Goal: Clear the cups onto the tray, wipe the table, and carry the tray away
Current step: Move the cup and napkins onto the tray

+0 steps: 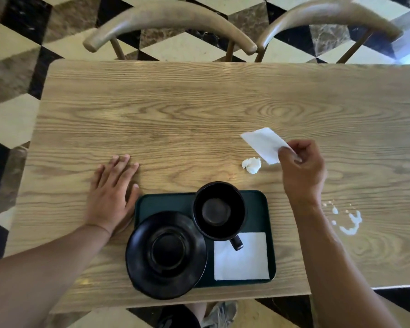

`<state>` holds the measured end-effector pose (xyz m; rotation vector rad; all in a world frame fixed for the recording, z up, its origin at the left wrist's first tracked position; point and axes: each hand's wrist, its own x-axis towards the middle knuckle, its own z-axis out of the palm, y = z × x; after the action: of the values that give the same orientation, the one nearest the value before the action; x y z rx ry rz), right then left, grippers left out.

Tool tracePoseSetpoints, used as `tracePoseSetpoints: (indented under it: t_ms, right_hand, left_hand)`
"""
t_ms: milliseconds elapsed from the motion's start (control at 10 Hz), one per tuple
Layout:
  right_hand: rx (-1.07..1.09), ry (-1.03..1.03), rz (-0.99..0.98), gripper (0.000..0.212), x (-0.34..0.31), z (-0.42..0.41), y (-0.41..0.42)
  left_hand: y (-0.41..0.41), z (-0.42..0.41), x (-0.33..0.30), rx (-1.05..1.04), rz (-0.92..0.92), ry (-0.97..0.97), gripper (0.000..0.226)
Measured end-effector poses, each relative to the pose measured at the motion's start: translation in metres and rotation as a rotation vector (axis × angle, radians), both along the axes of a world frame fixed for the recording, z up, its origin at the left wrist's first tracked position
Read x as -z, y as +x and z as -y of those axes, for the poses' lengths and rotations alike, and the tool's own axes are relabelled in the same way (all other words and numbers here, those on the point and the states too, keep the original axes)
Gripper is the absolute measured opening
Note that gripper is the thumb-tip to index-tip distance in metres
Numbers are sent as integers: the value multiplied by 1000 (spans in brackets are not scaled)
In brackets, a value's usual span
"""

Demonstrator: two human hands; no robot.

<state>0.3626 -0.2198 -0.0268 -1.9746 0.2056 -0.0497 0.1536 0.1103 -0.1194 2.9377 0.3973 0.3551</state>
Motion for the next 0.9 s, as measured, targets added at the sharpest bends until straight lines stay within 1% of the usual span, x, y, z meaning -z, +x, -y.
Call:
tracePoseSetpoints:
  t_ms: [100, 200, 300, 400, 500, 600, 700, 800, 900]
  right_hand:
    - [11, 193, -39, 12, -18, 10, -12]
    - [42, 472, -122, 20, -43, 35, -42]
    - [26, 502, -220, 23, -56, 58, -73]
    - [-150, 313, -429, 15, -72, 83, -121]
    - [-296, 220, -615, 23, -73, 87, -147]
    - [-477, 89, -787, 22, -62, 73, -169]
    - [-471, 17, -766, 14, -48, 59, -174]
    - [-399, -75, -650, 12, -35, 41, -171]
    - [-369, -135, -597, 11, -30, 36, -167]
  left_hand:
    - [0, 0, -1, -5, -9, -5, 54]
    - [1, -1, -2, -7, -2, -8, 54]
    - [2, 1, -2, -9, -2, -14, 54]
    - [1, 1, 0, -18, -19, -25, 54]
    - [1, 0, 1, -16, -28, -21, 53]
    - [1, -1, 0, -20, -28, -18, 53]
    - [1, 1, -1, -29, -20, -16, 53]
    - [1, 1, -1, -33, -13, -22, 53]
    - [1, 1, -1, -32, -12, -23, 53]
